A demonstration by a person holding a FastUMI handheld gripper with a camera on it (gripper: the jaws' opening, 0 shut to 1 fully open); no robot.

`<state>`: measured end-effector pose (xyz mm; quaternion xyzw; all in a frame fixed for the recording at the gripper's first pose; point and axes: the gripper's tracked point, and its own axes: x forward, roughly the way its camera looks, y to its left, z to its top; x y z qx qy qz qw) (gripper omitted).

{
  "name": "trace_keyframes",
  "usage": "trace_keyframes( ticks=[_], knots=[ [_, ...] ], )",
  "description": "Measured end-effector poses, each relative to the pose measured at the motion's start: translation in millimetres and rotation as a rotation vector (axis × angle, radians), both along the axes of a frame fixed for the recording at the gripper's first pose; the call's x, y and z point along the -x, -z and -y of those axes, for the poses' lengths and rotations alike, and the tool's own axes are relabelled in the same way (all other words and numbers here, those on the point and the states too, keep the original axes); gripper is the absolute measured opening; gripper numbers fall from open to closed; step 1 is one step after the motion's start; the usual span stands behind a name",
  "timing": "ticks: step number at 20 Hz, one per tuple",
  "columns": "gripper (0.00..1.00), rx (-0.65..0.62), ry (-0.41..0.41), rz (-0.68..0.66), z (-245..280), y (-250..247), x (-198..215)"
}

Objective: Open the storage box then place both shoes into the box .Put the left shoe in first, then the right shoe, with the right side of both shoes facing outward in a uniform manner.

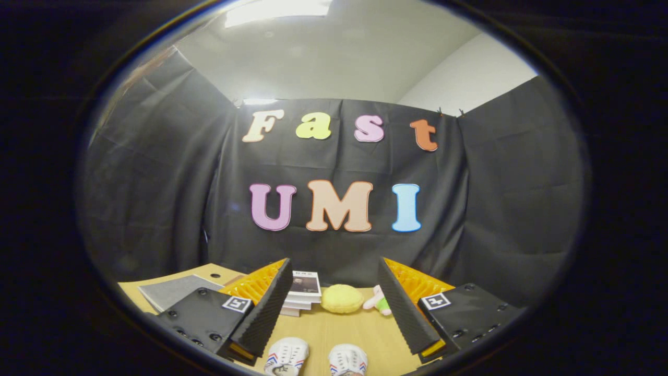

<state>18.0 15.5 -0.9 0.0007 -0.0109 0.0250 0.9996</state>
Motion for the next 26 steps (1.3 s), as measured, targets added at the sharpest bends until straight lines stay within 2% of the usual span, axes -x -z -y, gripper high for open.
trace_keyframes(
  ticks=[4,13,26],
  knots=[
    [1.00,-0.029,-0.003,-0.021,-10.1,8.7,2.3],
    [1.00,-0.351,-0.210,-0.259,-82.2,77.8,5.3],
    [1.00,-0.746,-0.375,-0.635,-149.4,183.7,26.2]
  ],
)
